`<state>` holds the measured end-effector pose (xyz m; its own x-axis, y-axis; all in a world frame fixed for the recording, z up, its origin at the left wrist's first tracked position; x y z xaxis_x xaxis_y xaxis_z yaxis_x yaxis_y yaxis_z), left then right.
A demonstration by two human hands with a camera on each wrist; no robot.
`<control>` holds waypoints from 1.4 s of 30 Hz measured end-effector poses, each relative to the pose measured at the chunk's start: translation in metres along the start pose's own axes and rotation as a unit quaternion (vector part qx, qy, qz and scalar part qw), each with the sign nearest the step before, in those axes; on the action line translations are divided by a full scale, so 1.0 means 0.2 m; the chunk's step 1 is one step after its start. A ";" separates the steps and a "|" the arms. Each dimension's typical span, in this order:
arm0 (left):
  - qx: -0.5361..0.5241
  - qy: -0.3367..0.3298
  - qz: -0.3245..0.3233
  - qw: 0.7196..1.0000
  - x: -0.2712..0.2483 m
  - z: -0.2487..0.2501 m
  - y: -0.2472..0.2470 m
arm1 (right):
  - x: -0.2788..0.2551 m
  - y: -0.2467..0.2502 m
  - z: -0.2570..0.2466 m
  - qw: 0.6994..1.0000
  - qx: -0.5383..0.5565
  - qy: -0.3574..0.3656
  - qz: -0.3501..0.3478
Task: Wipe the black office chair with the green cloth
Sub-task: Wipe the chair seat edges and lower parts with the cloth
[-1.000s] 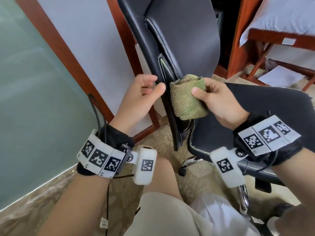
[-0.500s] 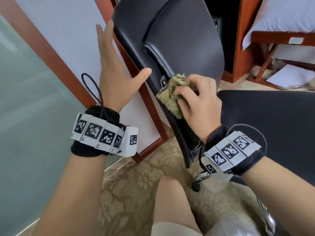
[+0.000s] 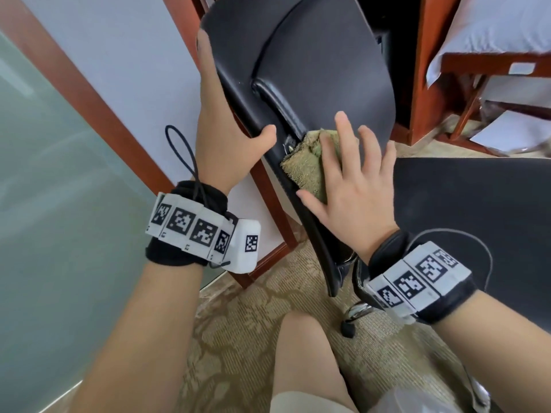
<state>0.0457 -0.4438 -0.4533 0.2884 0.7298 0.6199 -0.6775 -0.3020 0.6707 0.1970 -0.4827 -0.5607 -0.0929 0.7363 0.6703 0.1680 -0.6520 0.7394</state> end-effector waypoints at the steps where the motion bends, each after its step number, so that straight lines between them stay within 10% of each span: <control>1: 0.008 0.002 -0.001 1.000 -0.01 0.01 0.00 | 0.01 0.01 0.01 1.000 -0.008 0.004 0.007; 14: 0.128 -0.042 -0.037 0.990 -0.16 0.11 0.05 | -0.07 0.03 0.12 0.945 0.305 0.090 -0.076; 18: 0.407 -0.175 -0.049 0.895 -0.18 0.09 0.07 | -0.05 0.17 0.09 0.927 0.371 0.046 -0.010; 29: 0.417 -0.381 -0.015 0.825 -0.02 0.03 0.12 | -0.17 0.01 0.01 0.957 0.288 0.043 -0.021; 35: 0.402 -0.410 -0.050 0.817 0.00 0.07 0.13 | -0.06 0.16 -0.01 0.921 0.382 -0.011 0.076; 42: 0.377 -0.433 -0.066 0.816 -0.02 0.08 0.14 | -0.07 0.13 -0.07 0.978 0.196 0.034 0.057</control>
<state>0.0367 -0.4653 -0.4290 0.9163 0.1775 0.3589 -0.0879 -0.7853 0.6129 0.1887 -0.5119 -0.5502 -0.1139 0.6401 0.7598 0.5431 -0.6003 0.5871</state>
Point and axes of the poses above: each hand's wrist, its own x-axis towards the middle knuckle, its own y-axis out of the back of the hand, z = x × y, the point moved 2 cm from there along x, towards the middle knuckle, and after that the axes turned 8 degrees about -z, right-handed, at the moved point
